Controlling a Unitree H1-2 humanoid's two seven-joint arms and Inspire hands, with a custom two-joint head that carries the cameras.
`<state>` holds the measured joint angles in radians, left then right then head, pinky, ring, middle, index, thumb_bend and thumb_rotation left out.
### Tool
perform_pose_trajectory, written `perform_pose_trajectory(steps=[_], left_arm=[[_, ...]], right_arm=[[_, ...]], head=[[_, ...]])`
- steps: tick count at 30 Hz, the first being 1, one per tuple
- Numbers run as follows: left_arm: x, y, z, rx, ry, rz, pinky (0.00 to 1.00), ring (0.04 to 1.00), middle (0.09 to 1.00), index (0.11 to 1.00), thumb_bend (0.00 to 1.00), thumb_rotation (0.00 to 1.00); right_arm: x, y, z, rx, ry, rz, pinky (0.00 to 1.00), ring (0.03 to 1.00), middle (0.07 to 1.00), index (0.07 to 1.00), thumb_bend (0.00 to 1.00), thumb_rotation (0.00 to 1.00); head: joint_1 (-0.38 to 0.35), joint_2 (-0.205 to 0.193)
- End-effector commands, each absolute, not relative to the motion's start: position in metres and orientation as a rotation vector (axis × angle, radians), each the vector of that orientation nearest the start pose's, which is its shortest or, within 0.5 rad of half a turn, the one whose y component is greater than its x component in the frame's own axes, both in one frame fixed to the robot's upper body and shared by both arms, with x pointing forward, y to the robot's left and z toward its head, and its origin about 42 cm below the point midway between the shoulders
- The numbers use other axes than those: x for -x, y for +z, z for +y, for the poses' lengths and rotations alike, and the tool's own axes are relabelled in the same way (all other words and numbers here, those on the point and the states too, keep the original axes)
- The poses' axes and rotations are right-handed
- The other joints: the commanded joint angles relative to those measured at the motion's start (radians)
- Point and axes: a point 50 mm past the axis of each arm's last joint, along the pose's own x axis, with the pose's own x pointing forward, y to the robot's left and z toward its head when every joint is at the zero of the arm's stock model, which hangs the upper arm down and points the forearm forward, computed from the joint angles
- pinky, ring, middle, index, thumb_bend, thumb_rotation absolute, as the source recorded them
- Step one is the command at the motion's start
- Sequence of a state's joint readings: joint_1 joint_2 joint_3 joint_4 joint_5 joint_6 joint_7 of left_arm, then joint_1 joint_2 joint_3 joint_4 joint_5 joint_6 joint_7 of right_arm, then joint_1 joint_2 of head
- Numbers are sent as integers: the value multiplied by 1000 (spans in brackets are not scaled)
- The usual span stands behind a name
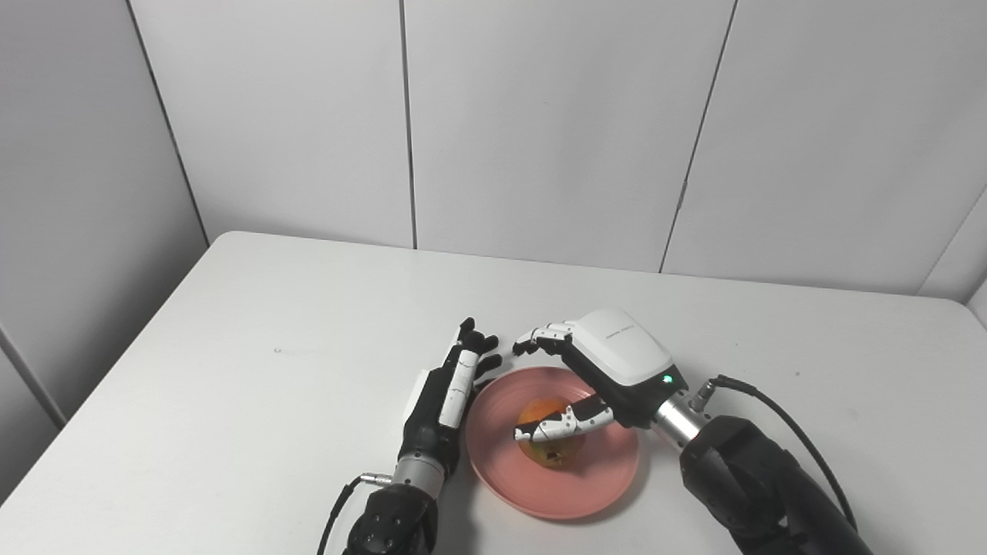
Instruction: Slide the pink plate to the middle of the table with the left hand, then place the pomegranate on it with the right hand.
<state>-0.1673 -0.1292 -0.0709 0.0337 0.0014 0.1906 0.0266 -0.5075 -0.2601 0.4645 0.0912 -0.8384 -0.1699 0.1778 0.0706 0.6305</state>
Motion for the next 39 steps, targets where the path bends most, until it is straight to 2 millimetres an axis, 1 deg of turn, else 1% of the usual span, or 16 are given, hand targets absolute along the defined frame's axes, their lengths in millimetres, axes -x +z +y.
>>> perform_pose_trajectory(steps=[1,4,7,9,10,11,13,18,19,22,24,27,29,30,33,39], left_arm=[[-343,148,125,107,-120,-5,790,845,899,1000,960,977],[-344,148,125,113,-115,-11,807,853,900,1000,957,975],[-346,148,128,108,-94,-36,826,842,887,1000,941,973],[-348,148,130,87,-77,-65,833,834,883,1000,926,974],[-348,148,131,77,-69,-78,841,832,901,1000,919,980],[-349,148,132,65,-63,-98,842,832,902,1000,918,980],[-352,147,136,48,-58,-138,879,859,928,1000,896,987],[-363,144,148,3,-53,-235,930,908,952,1000,783,990],[-366,143,152,-25,-45,-257,951,923,957,1000,786,995],[-376,139,161,-117,-21,-310,965,935,962,1000,804,1000],[-384,135,165,-176,-12,-328,953,955,971,989,858,1000],[-393,124,164,-184,-8,-299,946,965,975,969,874,1000],[-394,118,161,-153,-13,-253,961,975,979,969,883,1000],[-392,111,156,-130,-24,-187,975,984,985,975,893,1000],[-386,99,147,-76,-52,-84,998,999,999,998,925,1000],[-386,99,146,-81,-48,-61,1000,1000,1000,1000,887,1000]], right_arm=[[-398,230,-131,1168,496,-685,526,635,701,688,831,770],[-399,230,-138,1080,428,-660,522,627,695,679,815,780],[-399,223,-148,930,321,-631,490,607,684,674,783,826],[-398,216,-154,857,267,-612,486,616,696,686,767,887],[-398,213,-156,831,246,-605,514,640,715,704,755,933],[-397,208,-159,792,215,-586,515,641,717,705,755,936],[-394,196,-164,695,161,-538,587,707,761,730,761,973],[-390,167,-175,403,76,-442,735,786,801,769,717,991],[-391,158,-177,339,60,-414,778,807,821,801,712,981],[-392,137,-183,203,18,-333,797,825,840,827,713,976],[-393,122,-185,87,-26,-245,870,878,886,880,761,981],[-393,100,-183,-53,-85,-136,960,916,923,928,833,998],[-390,92,-181,-93,-105,-101,982,923,932,937,841,999],[-386,85,-179,-125,-103,-74,993,933,941,948,831,1000],[-375,70,-173,-184,-83,-26,1000,968,963,976,781,1000],[-374,70,-170,-183,-39,-6,1000,976,959,961,782,1000]], head=[[1,0],[2,-1],[2,1],[0,2],[0,2],[-1,2],[-2,3],[-15,4],[-21,4],[-35,6],[-56,10],[-67,15],[-74,24],[-77,39],[-82,50],[-81,45]])
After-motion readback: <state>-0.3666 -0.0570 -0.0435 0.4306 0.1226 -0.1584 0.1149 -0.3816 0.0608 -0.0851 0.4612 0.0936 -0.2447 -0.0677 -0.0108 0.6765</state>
